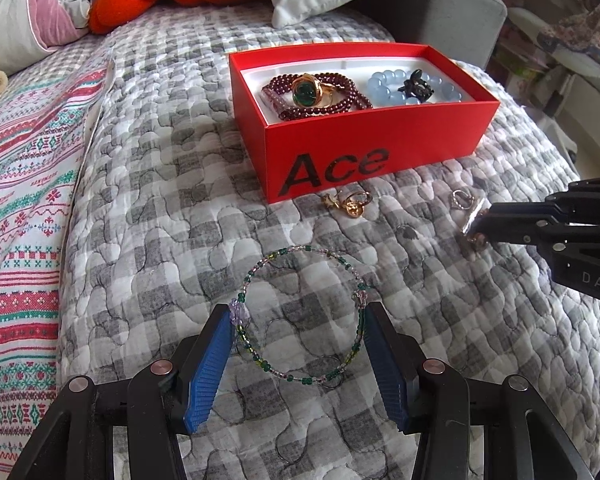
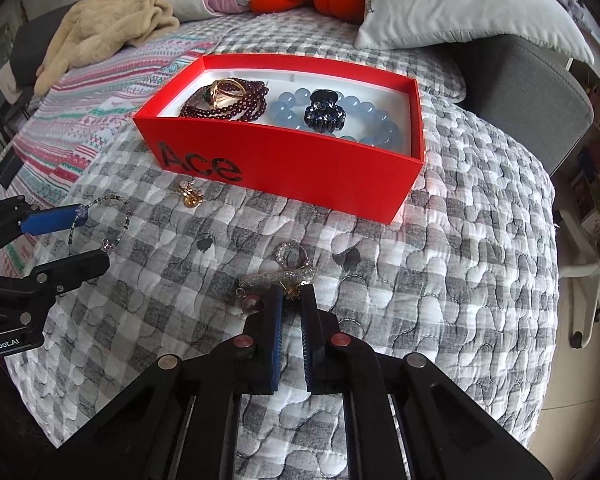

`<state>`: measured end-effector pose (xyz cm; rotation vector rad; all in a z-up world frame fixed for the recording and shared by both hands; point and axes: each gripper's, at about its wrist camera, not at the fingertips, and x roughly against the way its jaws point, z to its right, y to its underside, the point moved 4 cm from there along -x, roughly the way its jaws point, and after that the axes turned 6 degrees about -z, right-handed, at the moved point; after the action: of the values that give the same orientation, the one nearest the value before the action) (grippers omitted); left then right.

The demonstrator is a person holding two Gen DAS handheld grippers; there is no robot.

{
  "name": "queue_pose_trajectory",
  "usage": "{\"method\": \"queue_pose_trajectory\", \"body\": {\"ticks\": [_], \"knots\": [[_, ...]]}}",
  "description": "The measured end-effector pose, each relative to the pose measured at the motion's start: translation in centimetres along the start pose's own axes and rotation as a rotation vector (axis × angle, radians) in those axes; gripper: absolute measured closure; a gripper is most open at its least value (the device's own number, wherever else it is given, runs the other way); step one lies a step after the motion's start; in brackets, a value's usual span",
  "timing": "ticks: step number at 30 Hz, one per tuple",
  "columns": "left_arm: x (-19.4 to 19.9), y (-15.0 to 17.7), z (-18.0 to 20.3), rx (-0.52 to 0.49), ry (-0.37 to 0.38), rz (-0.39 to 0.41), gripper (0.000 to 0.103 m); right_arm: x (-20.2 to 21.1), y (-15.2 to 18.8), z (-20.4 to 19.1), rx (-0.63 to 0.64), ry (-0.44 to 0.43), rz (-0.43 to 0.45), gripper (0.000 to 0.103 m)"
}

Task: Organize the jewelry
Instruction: 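Grasp a small gold earring with the right tool while the left tool lowers around the green beaded bracelet, then place the green beaded bracelet in the red box with the left tool while the right tool places the earring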

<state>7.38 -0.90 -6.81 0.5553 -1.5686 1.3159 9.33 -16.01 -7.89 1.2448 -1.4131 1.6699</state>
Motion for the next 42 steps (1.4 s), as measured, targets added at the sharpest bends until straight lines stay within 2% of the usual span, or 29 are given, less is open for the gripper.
{"method": "queue_pose_trajectory", "body": {"ticks": [7,25,33,42], "knots": [[0.7,-0.3,-0.6,0.035,0.004,0.022,0.047,1.3,0.4,1.6,-0.069,-0.057,0.012,0.095],[2.1,-4.5,0.1,0.121,0.037,0.118,0.047,6.0,-1.4,3.5,-0.185,-0.125,0.154,0.095],[0.9,-7.2,0.6,0.127,0.051,0.172,0.047,6.1,-3.5,3.7,-0.209,-0.153,0.217,0.095],[-0.4,-10.0,0.2,0.135,0.011,0.237,0.047,4.8,-6.0,3.7,-0.232,-0.182,0.278,0.094]]}}
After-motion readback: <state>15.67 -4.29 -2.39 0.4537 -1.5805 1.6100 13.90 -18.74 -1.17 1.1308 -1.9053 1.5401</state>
